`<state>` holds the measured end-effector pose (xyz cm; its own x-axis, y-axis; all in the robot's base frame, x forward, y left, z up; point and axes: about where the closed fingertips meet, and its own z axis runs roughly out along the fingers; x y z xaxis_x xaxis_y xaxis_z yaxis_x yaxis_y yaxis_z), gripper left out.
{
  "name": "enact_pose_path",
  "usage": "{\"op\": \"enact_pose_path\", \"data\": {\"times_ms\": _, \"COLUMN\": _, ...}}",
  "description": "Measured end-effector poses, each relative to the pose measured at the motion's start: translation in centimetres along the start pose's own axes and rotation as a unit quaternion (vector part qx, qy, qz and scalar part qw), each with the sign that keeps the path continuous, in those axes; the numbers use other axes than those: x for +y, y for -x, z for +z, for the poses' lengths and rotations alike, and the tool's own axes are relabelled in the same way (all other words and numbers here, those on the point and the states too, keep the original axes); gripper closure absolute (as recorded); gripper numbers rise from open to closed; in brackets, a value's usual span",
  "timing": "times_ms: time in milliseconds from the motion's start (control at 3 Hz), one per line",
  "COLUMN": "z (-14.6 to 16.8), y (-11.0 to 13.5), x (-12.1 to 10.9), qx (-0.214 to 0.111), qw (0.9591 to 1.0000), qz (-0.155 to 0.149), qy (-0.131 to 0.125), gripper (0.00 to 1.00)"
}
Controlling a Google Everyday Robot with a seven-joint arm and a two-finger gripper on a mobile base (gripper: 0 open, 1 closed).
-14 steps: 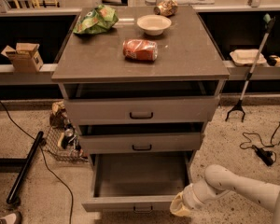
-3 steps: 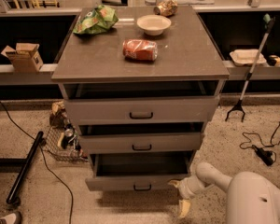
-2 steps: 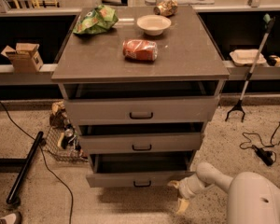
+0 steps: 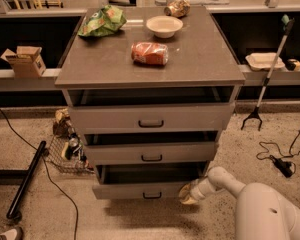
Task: Close bottom drawer
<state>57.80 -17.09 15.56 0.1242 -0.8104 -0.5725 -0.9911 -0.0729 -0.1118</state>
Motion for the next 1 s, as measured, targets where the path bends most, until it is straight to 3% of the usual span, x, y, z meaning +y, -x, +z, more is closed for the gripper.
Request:
{"op": "enact_pose_path", "data": {"times_ms": 333, "z": 0.0, "y": 0.0, "x": -0.1, "qx": 0.000, "qw": 1.0000, "qz": -0.001, "qy": -0.002, "gripper": 0.64}}
{"op": "enact_pose_path", "data": {"times_ms": 667, "z": -0.1, "y": 0.0, "x": -1.2, "qx": -0.005, "qw": 0.9998, "qz": -0.003, "qy": -0.017, "gripper": 0.33}}
{"op": "enact_pose_path", "data": {"times_ms": 1000, "z": -0.8, "y": -0.1, "x": -2.4, "qx": -0.016, "qw": 0.9993, "qz": -0.008, "qy": -0.033, "gripper": 0.10}}
